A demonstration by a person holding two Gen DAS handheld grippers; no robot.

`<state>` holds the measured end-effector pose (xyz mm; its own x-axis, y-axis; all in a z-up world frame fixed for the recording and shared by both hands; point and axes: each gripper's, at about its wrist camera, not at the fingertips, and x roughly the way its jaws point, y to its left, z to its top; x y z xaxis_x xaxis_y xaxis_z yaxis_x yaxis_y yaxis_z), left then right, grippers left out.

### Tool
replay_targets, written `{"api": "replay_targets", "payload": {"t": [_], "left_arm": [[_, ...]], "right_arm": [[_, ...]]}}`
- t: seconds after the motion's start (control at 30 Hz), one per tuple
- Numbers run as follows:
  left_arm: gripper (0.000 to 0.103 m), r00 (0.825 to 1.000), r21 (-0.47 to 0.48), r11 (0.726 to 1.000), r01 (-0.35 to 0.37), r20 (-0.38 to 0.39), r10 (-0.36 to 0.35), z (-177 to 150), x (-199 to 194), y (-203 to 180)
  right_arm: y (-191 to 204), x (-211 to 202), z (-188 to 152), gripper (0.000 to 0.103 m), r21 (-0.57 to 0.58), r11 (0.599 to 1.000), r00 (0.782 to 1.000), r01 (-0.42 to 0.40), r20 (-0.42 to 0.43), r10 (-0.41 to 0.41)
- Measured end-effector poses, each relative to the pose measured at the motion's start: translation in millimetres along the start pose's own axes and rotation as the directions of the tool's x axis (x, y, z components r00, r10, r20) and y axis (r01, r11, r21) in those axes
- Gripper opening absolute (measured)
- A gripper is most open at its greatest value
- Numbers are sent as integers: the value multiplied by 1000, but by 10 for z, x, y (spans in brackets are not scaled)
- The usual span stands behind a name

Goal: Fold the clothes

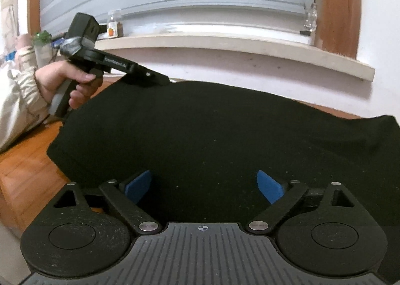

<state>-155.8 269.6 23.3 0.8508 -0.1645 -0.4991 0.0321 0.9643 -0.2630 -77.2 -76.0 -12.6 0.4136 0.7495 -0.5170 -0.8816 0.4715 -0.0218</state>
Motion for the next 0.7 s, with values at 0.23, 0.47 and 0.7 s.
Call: {"api": "replay_targets", "payload": {"t": [0.23,0.47,0.7], "left_arm": [[76,1000,-53,998,-15,-3,14,19,-119,128],[81,999,-112,993,20,-34,-24,-8,-75,226],[85,993,-143,986,81,-79,-93,-42,-47,299]], "right_arm": [[322,-42,-7,97,-81,994,997,74,43,-71],[814,22,90,98,-176,984,998,4,59,7],[1130,187,191,98,-241,968,996,-62,52,77]]}}
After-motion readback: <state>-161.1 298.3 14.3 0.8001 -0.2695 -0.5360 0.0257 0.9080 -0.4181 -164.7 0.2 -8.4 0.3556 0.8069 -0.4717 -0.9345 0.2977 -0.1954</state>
